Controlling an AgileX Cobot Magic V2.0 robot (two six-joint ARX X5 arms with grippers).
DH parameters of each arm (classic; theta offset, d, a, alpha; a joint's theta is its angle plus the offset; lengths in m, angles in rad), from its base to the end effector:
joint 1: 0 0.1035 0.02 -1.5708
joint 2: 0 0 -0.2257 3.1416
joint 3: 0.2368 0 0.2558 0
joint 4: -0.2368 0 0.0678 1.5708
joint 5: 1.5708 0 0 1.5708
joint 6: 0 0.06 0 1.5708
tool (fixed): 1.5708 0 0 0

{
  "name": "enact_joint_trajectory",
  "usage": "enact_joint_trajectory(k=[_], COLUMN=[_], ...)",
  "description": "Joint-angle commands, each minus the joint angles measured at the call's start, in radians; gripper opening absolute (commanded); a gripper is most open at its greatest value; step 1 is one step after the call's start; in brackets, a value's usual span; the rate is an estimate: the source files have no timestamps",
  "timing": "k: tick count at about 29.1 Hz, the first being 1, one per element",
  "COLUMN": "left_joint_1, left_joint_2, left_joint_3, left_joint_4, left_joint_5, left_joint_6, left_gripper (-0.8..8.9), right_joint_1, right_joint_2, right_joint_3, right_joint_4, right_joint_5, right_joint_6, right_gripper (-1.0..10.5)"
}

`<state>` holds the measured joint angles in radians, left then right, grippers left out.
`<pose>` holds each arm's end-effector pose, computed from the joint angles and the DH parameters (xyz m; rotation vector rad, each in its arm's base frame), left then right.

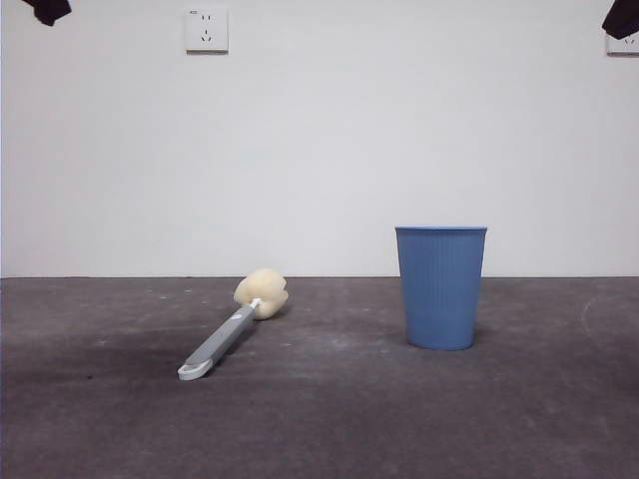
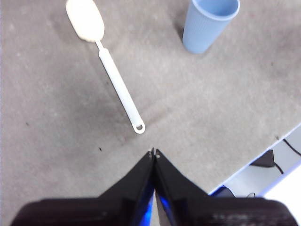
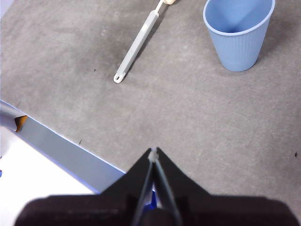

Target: Pick up the cup brush,pick up the cup,insert the brush into the cup,clean the cup,put the cup brush back,put the cup back to the fixed position on the table

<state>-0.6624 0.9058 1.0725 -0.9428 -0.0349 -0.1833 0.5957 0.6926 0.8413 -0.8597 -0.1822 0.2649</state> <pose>0.1646 -0.1258 0.2920 0.1000 0.7901 -0.5235 0.1424 0.1097 0.2611 0.0915 0.8046 0.6431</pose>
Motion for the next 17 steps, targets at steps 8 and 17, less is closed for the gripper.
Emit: enact_joint_trajectory(k=[8, 17], left_joint_1=[0.373, 0.559], left_joint_2=[-0.311, -0.649], left_joint_3=[-0.195, -0.690], left_joint_4=[0.790, 0.989], left_joint_5=[0.042, 0.037], left_joint_6=[0.247, 0.240], left_gripper=[-0.04, -0.04], right_joint_1=[0.001, 0.001], right_joint_2=[-0.002, -0.002], right_joint_3=[0.000, 0.000], right_joint_4=[0.005, 0.005], right_joint_5=[0.002, 0.002], right_joint_6=[-0.001, -0.001], right_gripper=[0.0, 0.0])
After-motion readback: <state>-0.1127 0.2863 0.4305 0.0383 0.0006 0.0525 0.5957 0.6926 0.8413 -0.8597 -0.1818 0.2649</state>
